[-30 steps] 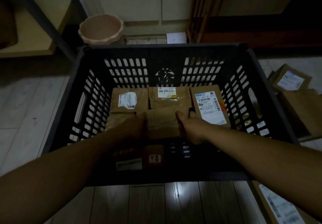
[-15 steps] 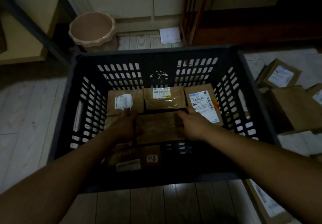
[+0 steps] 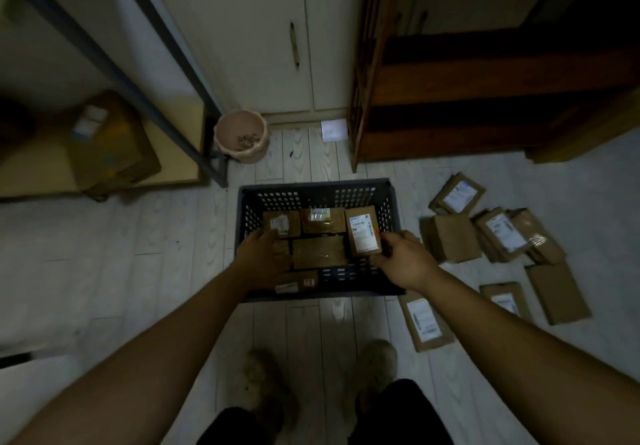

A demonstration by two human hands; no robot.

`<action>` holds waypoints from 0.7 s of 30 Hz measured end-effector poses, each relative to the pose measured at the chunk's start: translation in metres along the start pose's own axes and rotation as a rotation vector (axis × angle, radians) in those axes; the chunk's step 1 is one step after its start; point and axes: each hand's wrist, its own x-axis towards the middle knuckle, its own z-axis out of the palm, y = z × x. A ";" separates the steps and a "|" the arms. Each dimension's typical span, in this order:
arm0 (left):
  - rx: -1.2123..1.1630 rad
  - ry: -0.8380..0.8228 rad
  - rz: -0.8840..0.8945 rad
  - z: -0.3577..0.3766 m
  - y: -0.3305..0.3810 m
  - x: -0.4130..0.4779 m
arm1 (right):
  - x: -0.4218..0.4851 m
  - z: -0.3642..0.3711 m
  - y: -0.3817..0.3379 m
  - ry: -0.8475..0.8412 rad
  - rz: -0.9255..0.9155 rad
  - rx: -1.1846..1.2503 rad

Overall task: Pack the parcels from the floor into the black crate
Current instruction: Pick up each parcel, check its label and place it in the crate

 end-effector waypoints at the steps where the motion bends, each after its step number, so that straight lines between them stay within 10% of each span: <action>1: -0.022 0.010 -0.020 -0.013 0.012 -0.024 | -0.022 -0.018 -0.010 0.008 -0.004 0.006; 21: -0.173 0.098 0.493 -0.069 0.138 -0.298 | -0.377 -0.141 -0.001 0.562 0.111 0.034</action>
